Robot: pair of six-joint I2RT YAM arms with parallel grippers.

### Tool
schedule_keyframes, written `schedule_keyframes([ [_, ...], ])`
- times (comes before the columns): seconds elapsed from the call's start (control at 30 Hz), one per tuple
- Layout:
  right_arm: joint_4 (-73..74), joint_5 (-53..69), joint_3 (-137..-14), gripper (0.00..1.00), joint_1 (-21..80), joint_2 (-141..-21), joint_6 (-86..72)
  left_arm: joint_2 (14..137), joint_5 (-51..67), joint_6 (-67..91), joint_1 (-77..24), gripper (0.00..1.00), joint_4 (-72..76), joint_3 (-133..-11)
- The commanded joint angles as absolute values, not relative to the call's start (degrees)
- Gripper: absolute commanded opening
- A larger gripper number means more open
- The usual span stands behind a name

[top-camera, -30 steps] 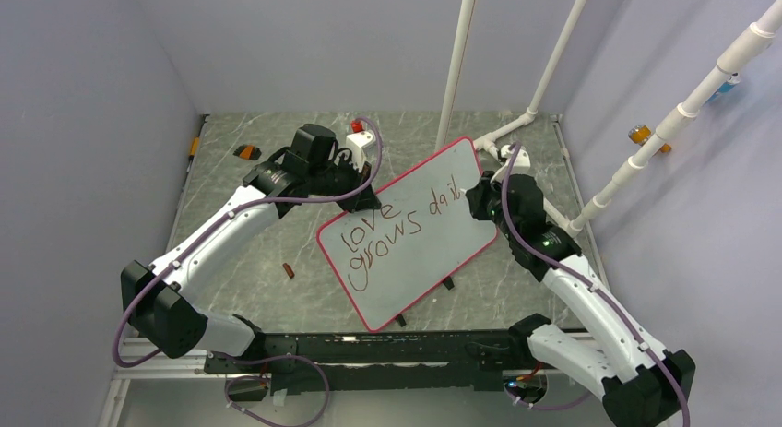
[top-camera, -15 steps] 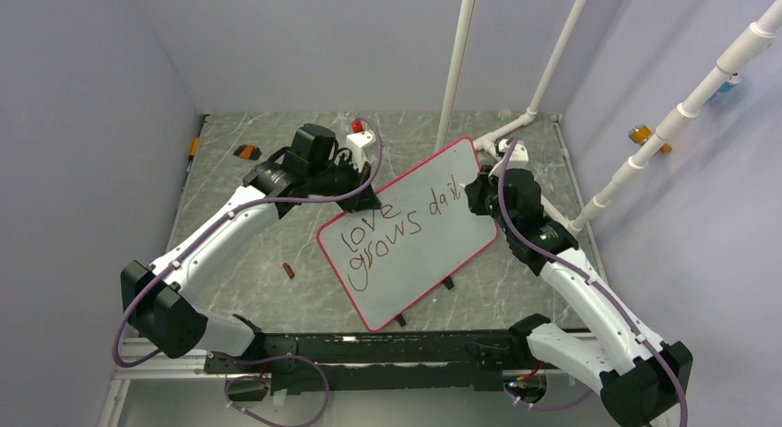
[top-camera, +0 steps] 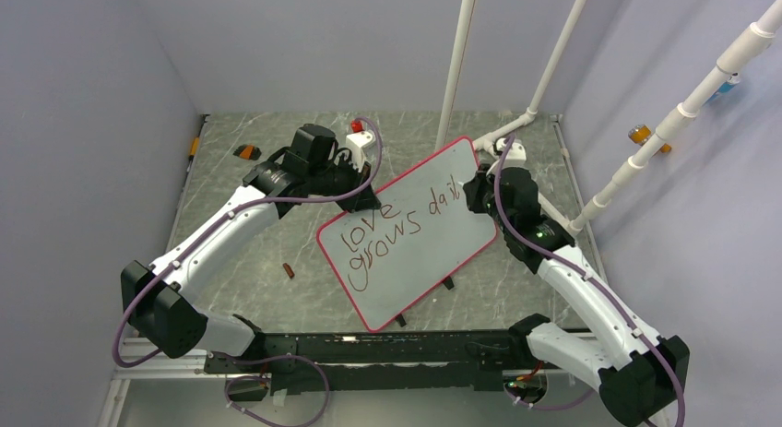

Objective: Write a sentence on the whiteboard
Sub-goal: Write a sentence.

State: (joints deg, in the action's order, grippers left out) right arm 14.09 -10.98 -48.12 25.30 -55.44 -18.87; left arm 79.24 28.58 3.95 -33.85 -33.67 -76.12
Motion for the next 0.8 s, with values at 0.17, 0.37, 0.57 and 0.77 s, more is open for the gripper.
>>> schedule_keyframes([
  [0.17,12.0,-11.6,-43.6,0.00,25.1,-52.5,-19.4,78.7,20.8,-5.8,-34.0,0.00,-31.8,-75.6],
  [0.37,12.3,-13.0,-44.4,0.00,25.2,-53.0,-18.9,78.9,21.1,-5.6,-34.1,0.00,-31.7,-75.7],
  [0.57,12.2,-15.1,-48.0,0.00,24.9,-55.6,-17.6,78.8,21.3,-5.6,-34.1,0.00,-31.7,-75.7],
  [0.77,11.0,-14.3,-51.4,0.00,24.8,-58.9,-17.0,78.8,21.4,-5.6,-34.0,0.00,-31.6,-75.7],
])
